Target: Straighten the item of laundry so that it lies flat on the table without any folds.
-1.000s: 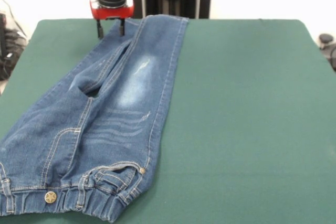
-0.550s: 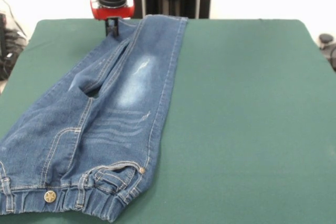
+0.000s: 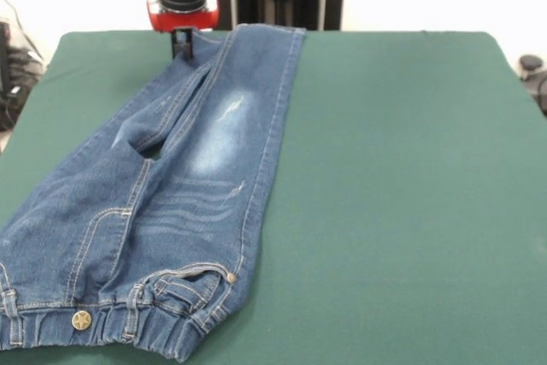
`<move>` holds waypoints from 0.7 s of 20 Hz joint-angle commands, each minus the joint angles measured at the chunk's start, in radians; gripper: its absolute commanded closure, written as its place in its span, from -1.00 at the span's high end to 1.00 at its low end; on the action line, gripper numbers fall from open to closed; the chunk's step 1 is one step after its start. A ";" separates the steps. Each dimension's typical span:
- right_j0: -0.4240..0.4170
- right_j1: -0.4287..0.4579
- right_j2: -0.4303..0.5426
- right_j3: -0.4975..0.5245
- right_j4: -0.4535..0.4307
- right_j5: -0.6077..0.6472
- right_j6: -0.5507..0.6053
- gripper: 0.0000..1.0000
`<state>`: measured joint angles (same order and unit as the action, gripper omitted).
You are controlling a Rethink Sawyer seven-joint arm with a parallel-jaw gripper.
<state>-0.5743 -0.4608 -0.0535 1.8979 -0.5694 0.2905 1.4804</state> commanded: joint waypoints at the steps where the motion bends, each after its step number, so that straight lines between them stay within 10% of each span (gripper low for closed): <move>1: 0.026 0.057 -0.011 -0.107 0.016 -0.078 0.178 -1.00; 14: 0.143 0.034 -0.139 -0.126 0.042 -0.036 0.228 -1.00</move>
<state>-0.4749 -0.4401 -0.1529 1.8640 -0.5703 0.2850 1.4804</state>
